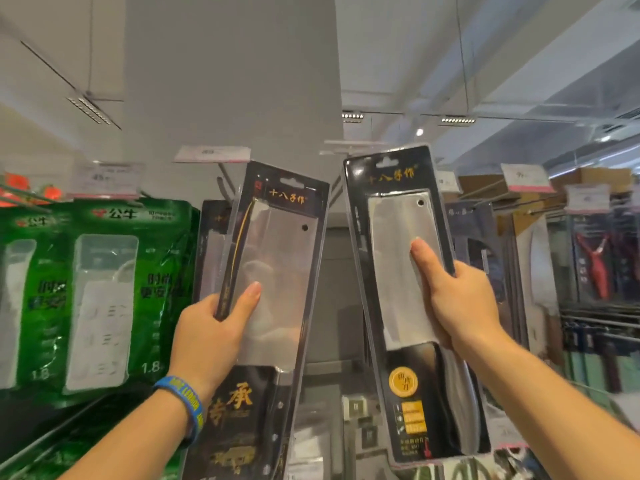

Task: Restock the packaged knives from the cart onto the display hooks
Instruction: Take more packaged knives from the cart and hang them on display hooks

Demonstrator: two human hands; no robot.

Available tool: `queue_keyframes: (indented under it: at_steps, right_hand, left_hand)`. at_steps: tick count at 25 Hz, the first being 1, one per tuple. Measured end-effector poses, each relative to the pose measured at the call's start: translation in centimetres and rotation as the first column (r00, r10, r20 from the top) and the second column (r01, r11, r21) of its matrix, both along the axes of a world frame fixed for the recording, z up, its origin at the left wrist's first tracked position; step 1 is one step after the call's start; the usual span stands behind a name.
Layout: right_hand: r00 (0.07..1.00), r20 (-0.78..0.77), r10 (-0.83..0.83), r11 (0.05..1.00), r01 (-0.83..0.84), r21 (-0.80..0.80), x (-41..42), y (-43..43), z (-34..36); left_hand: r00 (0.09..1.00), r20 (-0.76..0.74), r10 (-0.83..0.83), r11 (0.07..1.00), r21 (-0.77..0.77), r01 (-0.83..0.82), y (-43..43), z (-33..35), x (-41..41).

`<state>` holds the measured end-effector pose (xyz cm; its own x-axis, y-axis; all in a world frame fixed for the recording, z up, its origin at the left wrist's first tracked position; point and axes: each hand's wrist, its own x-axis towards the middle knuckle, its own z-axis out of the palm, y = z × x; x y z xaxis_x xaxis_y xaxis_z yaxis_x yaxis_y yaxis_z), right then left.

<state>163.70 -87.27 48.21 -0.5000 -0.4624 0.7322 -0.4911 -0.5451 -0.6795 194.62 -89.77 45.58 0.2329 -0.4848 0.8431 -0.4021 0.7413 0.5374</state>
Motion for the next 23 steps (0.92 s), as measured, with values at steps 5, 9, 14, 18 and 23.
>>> queue_keyframes:
  at_steps: [5, 9, 14, 18, 23]
  right_hand:
    - [0.998, -0.039, 0.058, 0.998, -0.057, 0.023, 2.8, -1.2, -2.2]
    - [0.985, -0.072, 0.154, 0.981, -0.144, 0.129, 6.8, -3.3, -5.0]
    - [0.954, -0.099, 0.283, 0.953, -0.268, 0.145, 11.3, -3.9, -4.8]
    - [0.944, -0.098, 0.315, 0.945, -0.302, 0.127, 14.1, -4.4, -2.3]
    - [0.926, -0.095, 0.366, 0.925, -0.351, 0.146, 17.5, -5.3, 0.4]
  left_hand:
    - [0.998, -0.057, 0.008, 1.000, 0.021, -0.007, 1.1, -0.3, 2.3]
    - [0.991, -0.074, 0.109, 0.994, 0.035, -0.107, 1.7, -1.2, 4.8]
    - [0.950, -0.099, 0.295, 0.954, -0.022, -0.298, 3.6, 2.6, 8.5]
    - [0.928, -0.090, 0.361, 0.926, -0.081, -0.368, 4.5, 6.5, 10.9]
    - [0.916, -0.025, 0.400, 0.910, -0.108, -0.400, 5.3, 8.8, 12.2]
